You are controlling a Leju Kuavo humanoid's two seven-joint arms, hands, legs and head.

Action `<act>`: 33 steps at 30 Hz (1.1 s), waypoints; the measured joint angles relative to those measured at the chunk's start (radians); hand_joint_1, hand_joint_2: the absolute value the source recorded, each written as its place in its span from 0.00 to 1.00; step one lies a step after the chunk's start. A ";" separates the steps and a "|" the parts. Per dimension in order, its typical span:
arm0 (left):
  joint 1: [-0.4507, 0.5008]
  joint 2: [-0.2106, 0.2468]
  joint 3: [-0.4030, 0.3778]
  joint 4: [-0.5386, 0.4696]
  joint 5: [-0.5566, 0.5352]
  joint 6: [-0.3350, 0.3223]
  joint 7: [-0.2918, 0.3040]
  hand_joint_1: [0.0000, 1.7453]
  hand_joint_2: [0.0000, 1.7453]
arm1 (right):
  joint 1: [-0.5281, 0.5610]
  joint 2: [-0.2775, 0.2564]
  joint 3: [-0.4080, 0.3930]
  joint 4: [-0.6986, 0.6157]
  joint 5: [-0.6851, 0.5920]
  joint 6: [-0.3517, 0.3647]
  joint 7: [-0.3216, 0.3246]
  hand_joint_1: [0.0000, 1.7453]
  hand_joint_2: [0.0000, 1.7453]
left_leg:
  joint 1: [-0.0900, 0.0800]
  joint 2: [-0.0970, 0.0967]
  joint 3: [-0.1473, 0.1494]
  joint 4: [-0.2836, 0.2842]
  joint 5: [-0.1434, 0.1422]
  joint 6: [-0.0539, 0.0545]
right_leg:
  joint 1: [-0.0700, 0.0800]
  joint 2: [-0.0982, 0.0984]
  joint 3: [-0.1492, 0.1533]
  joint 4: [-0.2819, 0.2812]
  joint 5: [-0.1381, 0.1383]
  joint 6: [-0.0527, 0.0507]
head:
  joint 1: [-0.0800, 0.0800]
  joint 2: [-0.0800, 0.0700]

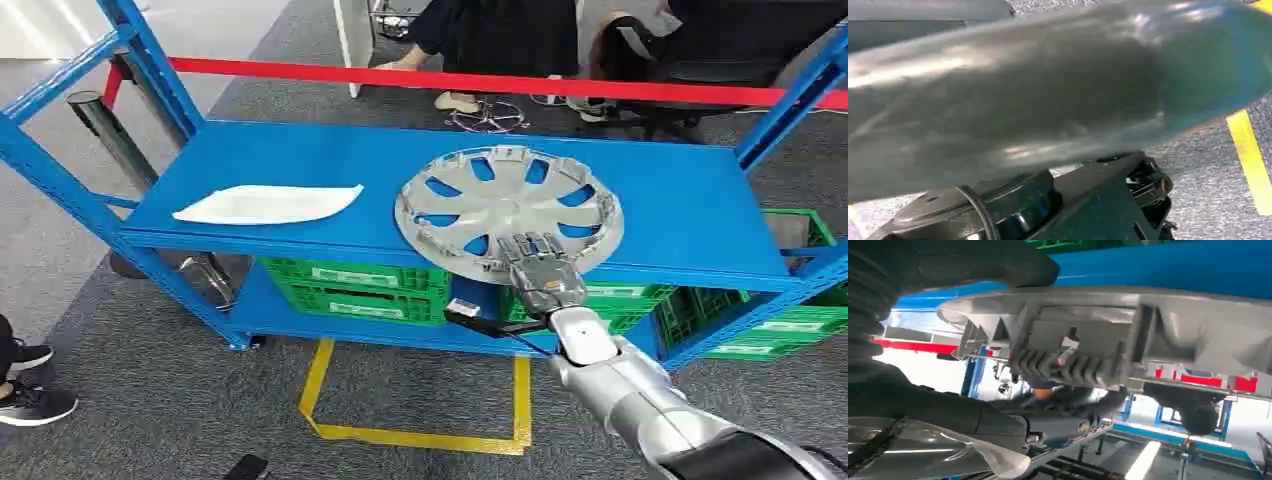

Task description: Take the parts from the cabinet and place them on the table.

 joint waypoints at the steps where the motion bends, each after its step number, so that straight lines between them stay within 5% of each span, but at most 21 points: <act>1: 0.000 -0.001 0.000 0.000 -0.001 0.000 0.000 0.00 0.00 | 0.000 0.003 -0.004 0.002 0.000 -0.002 0.000 1.00 1.00 | 0.000 0.000 0.000 0.000 0.000 0.000 | 0.000 0.000 0.000 0.000 0.000 0.000 | 0.000 0.000; 17: -0.001 -0.007 0.016 0.000 -0.011 0.000 -0.003 0.00 0.00 | 0.006 0.032 -0.027 0.000 0.009 -0.041 -0.034 1.00 1.00 | 0.000 0.000 -0.002 0.000 0.000 0.000 | 0.000 0.000 -0.001 0.000 0.000 0.000 | 0.000 0.000; 21: 0.001 -0.008 0.028 0.000 -0.012 0.000 -0.022 0.00 0.00 | 0.068 0.036 -0.038 -0.133 0.025 -0.042 -0.068 1.00 1.00 | 0.000 0.000 -0.004 0.000 0.000 0.000 | 0.000 0.000 -0.003 0.000 0.000 0.000 | 0.000 0.000; 22: 0.002 -0.008 0.031 0.000 -0.011 0.000 -0.027 0.00 1.00 | 0.083 0.038 -0.038 -0.166 0.028 -0.042 -0.075 1.00 1.00 | 0.000 0.000 -0.004 0.000 0.000 0.000 | 0.000 0.002 -0.004 0.000 0.000 0.000 | 0.000 0.000; 25: 0.003 -0.009 0.051 0.000 0.007 -0.013 -0.055 0.00 1.00 | 0.145 0.045 -0.037 -0.317 0.039 -0.042 -0.095 1.00 1.00 | 0.000 -0.001 -0.006 0.001 0.000 0.000 | 0.001 -0.002 -0.006 0.000 0.000 0.000 | 0.000 0.000; 33: 0.018 -0.015 0.120 0.000 0.021 -0.042 -0.105 0.00 1.00 | 0.366 0.049 0.010 -0.980 0.050 -0.043 -0.155 1.00 1.00 | 0.001 -0.003 -0.011 0.000 0.000 0.000 | 0.002 -0.004 -0.010 0.000 -0.002 -0.001 | 0.000 0.000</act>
